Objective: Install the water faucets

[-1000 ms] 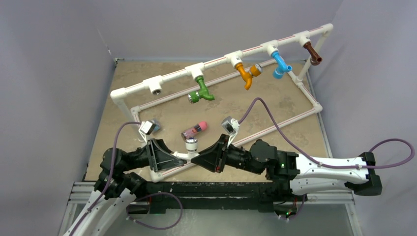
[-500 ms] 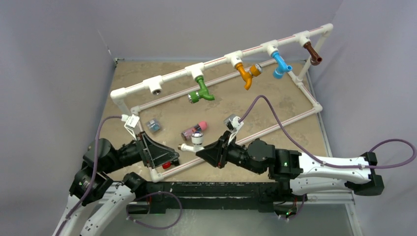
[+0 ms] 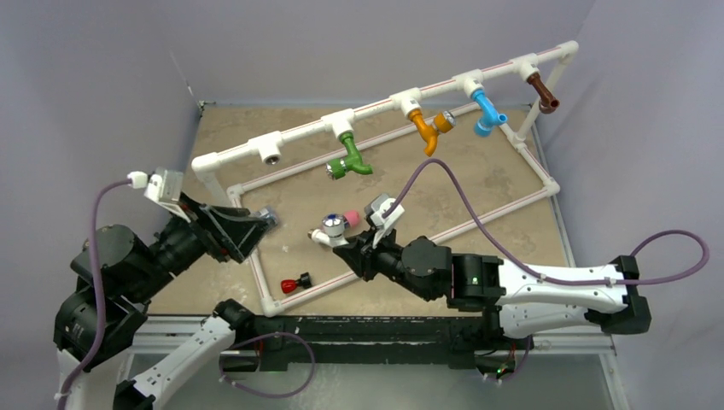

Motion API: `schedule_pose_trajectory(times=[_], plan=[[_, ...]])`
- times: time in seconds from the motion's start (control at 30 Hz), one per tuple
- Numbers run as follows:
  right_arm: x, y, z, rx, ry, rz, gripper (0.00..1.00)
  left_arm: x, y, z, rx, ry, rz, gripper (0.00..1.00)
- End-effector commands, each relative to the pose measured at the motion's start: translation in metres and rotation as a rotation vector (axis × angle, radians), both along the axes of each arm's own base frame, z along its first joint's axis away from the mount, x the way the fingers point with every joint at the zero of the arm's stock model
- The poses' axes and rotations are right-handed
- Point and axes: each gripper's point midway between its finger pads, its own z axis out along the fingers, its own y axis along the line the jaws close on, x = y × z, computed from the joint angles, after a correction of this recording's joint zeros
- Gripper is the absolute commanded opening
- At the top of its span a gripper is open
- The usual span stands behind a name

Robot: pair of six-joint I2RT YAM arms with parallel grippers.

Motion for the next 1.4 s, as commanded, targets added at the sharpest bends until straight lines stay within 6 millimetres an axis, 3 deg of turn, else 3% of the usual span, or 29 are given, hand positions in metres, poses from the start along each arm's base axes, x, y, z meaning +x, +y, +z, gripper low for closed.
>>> schedule_pose_trajectory(times=[0.0,0.07,0.13,0.4,0.6,0.67,0.77,1.03,1.37], plan=[[0.007,0.002,0.06,0.094,-0.166,-0.042,0.0,0.04,0.047,0.024,0.145,-0.11,0.303,0.66],[0.009,0.004,0.064,0.08,-0.211,-0.061,0.0,0.054,0.062,0.039,0.185,-0.154,0.405,0.57],[0.009,0.004,0.071,0.076,-0.264,-0.095,0.0,0.069,0.079,0.053,0.226,-0.191,0.517,0.37],[0.017,0.004,0.101,0.075,-0.416,-0.198,0.0,0.125,0.11,0.089,0.431,-0.376,0.819,0.0],[0.021,0.018,0.114,0.047,-0.48,-0.222,0.0,0.161,0.106,0.092,0.576,-0.447,0.903,0.0],[0.023,0.021,0.115,0.042,-0.496,-0.238,0.0,0.173,0.103,0.085,0.627,-0.45,0.913,0.0],[0.027,0.028,0.116,0.016,-0.519,-0.267,0.0,0.189,0.102,0.072,0.672,-0.427,0.909,0.0],[0.026,0.052,0.115,-0.018,-0.562,-0.255,0.0,0.225,0.121,0.036,0.656,-0.272,0.916,0.0],[0.034,0.057,0.121,-0.057,-0.605,-0.304,0.0,0.244,0.146,-0.016,0.613,-0.098,0.936,0.0]])
